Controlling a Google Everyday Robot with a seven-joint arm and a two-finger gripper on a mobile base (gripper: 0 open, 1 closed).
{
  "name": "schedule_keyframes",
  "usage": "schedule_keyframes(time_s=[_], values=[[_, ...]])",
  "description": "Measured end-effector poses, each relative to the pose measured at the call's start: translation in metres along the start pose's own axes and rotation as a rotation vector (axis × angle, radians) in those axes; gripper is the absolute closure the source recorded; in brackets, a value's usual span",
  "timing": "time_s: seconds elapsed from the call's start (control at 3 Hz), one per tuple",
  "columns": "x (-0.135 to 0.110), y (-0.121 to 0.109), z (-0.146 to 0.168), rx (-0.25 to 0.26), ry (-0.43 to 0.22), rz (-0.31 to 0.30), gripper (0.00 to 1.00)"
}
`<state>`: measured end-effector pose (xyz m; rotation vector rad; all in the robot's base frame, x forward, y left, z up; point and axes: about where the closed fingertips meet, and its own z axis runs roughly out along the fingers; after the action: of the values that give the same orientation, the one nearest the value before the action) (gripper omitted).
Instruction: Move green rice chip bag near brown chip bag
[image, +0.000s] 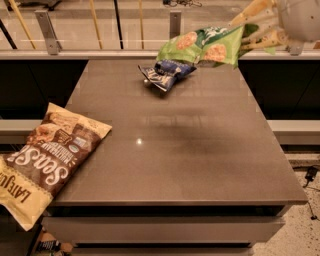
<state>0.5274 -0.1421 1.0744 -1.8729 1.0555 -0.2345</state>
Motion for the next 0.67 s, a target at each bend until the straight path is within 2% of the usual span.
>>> schedule_keyframes(time_s=[0.67], values=[[-0.027, 0.051, 0.02, 0.021, -0.072, -0.011, 1.0]])
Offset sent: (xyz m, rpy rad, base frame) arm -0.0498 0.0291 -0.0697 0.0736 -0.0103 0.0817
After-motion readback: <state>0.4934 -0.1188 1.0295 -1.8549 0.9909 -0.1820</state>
